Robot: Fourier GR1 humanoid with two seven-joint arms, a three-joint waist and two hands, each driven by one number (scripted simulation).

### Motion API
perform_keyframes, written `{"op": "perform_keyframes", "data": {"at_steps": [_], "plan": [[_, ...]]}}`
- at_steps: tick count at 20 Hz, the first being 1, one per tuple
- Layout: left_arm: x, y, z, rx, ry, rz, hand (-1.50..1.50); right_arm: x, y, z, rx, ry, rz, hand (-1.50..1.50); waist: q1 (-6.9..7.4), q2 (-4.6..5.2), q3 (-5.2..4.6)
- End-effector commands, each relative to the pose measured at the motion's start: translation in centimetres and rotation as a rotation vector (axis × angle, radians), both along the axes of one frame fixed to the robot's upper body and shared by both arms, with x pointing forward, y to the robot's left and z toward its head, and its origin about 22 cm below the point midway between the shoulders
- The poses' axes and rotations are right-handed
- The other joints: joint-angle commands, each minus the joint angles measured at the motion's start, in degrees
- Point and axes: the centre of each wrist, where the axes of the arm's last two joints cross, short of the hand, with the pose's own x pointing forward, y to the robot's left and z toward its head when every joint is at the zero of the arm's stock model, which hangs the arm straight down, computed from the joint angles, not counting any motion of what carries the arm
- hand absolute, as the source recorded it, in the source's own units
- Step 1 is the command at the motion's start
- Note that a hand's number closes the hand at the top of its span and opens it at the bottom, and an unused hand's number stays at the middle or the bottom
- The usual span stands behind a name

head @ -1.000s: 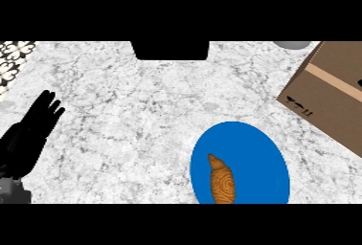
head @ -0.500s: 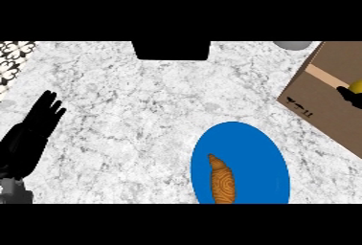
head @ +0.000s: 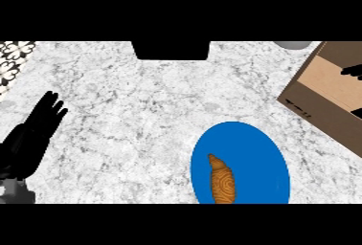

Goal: Pick the lemon from the plate and place it in the cardboard box

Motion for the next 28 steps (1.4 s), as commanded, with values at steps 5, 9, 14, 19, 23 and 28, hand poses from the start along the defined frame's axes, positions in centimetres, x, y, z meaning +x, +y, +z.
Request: {"op": "perform_keyframes", "data": {"at_steps": [5,9,14,19,23,28], "plan": [[1.1,-0.5,1.1,0.000,0.001,0.016,0.00,1.2,-1.1,2.2,0.453,-0.249,-0.101,-1.50,-0.55,-0.17,0.09],[0.0,-1.2,-0.1,0.002,-0.002,0.019,0.00,-1.5,-5.2,2.7,0.590,-0.305,-0.144,-1.50,-0.70,-0.23,0.05],[-0.2,0.9,-1.2,-0.010,0.000,-0.001,0.00,-4.1,-9.9,3.2,0.627,-0.334,-0.225,-1.50,0.05,0.13,0.07],[-0.6,-0.4,-0.3,0.019,-0.003,-0.005,0.00,-8.5,-14.7,5.6,0.699,-0.349,-0.222,-1.50,0.33,0.26,0.15],[1.1,-0.4,0.3,0.010,-0.022,-0.016,0.00,-9.8,-16.1,6.6,0.691,-0.331,-0.163,-1.50,0.63,0.56,0.22],[0.0,-1.5,0.0,-0.002,-0.020,-0.010,0.00,-12.5,-17.5,5.2,0.665,-0.345,-0.186,-1.50,1.09,0.66,0.33]]}}
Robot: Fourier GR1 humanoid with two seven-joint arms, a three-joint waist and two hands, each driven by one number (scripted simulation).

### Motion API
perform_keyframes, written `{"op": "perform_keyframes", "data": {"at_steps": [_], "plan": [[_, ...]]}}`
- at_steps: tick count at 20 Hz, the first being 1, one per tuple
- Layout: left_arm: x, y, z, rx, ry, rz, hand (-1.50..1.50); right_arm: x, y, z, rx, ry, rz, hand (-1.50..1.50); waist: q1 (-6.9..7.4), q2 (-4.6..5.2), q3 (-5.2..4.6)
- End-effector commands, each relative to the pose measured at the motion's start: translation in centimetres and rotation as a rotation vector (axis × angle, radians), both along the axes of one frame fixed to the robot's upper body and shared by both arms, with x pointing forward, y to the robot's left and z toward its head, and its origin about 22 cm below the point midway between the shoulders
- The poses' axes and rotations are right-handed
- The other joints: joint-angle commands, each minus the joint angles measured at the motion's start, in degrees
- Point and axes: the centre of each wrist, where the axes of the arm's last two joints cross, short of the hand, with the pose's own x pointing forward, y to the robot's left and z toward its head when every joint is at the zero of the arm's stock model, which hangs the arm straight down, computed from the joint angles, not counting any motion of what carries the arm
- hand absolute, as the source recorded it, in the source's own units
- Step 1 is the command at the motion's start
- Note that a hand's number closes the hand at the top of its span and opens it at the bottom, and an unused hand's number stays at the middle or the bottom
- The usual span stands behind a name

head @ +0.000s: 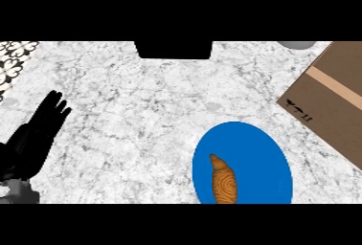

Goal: Pick the lemon from the plate and place it in the cardboard box

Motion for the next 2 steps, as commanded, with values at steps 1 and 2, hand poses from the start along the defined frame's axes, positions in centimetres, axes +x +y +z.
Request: {"op": "perform_keyframes", "data": {"at_steps": [1,2], "plan": [[-0.2,1.5,-1.2,0.006,-0.010,-0.004,0.00,-1.6,-0.9,-0.5,-0.022,0.006,0.015,-1.50,0.19,0.17,0.02],[0.5,2.4,0.8,0.000,0.003,-0.006,0.00,-1.0,-0.6,-0.5,-0.025,0.012,0.023,-1.50,-0.02,-0.04,-0.02]]}}
